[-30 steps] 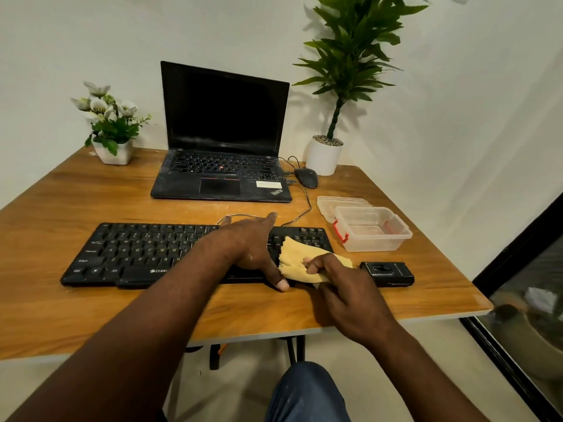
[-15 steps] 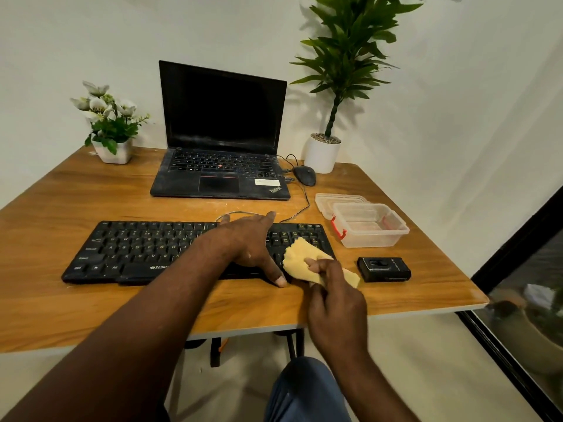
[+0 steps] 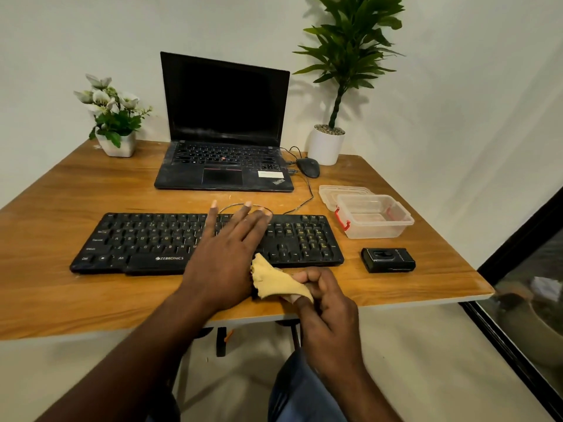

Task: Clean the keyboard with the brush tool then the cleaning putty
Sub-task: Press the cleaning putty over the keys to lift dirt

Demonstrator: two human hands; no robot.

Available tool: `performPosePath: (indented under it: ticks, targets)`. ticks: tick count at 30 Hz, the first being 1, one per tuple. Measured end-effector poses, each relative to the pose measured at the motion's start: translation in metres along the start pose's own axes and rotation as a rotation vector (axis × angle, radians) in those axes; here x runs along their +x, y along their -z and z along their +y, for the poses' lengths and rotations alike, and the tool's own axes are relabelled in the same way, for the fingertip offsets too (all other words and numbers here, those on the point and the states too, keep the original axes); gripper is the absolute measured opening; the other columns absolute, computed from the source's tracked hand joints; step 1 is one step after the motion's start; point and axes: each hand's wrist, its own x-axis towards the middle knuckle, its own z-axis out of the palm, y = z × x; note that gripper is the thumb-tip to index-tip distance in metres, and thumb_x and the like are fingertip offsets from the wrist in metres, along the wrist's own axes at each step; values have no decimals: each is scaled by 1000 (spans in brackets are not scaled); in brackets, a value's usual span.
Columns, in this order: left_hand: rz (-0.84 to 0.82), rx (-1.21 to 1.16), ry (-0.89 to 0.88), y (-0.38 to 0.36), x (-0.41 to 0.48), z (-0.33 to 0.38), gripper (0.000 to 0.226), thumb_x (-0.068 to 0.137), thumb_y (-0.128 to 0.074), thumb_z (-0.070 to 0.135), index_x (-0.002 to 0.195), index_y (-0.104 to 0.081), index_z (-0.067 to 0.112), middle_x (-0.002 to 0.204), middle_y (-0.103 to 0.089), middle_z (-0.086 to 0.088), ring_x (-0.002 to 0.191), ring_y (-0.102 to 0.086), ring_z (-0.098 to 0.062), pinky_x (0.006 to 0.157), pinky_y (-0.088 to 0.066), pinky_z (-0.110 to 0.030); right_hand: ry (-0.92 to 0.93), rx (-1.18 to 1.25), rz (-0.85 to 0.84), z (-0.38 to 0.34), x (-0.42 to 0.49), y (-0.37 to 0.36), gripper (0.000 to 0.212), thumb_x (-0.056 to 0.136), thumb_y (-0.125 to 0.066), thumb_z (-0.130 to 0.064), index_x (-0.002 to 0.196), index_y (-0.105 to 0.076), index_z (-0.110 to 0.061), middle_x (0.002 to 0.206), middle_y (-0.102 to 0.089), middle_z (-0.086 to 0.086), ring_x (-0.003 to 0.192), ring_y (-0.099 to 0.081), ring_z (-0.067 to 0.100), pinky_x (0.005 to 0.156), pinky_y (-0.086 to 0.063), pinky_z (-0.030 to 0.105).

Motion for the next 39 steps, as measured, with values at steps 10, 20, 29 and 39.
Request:
performPosePath:
  ticks: [10, 20, 29, 39]
  targets:
    - [275, -49, -115, -7, -14, 21, 27, 87, -75, 42, 106, -70, 25, 100, -64, 4, 97, -54, -20, 89, -40, -42, -174, -46, 479, 13, 54, 50, 31, 95, -70, -17, 117, -57, -34, 106, -62, -23, 99, -61, -3, 84, -55, 32]
    - [125, -102, -32, -10, -16, 25, 34, 96, -53, 58, 87, -72, 31, 72, -61, 15, 65, -55, -6, 54, -42, -24, 256, -673, 290, 33, 51, 31, 39, 81, -77, -2, 117, -70, -17, 113, -71, 2, 96, -61, 11, 79, -54, 27]
    - [127, -88, 7, -5, -16, 27, 29, 91, -60, 55, 86, -75, 30, 73, -64, 15, 60, -55, -6, 49, -19, -21, 270, -492, 131, 28, 49, 4, 36, 78, -64, -5, 108, -76, -19, 107, -71, -3, 98, -66, 15, 81, -54, 26]
    - [128, -93, 38, -6, -14, 26, 26, 88, -58, 48, 78, -69, 28, 66, -54, 13, 54, -48, -8, 47, -32, -22, 86, -852, -38, -3, 94, -23, 38, 89, -65, -20, 126, -70, -26, 123, -63, -2, 113, -57, 20, 83, -49, 31]
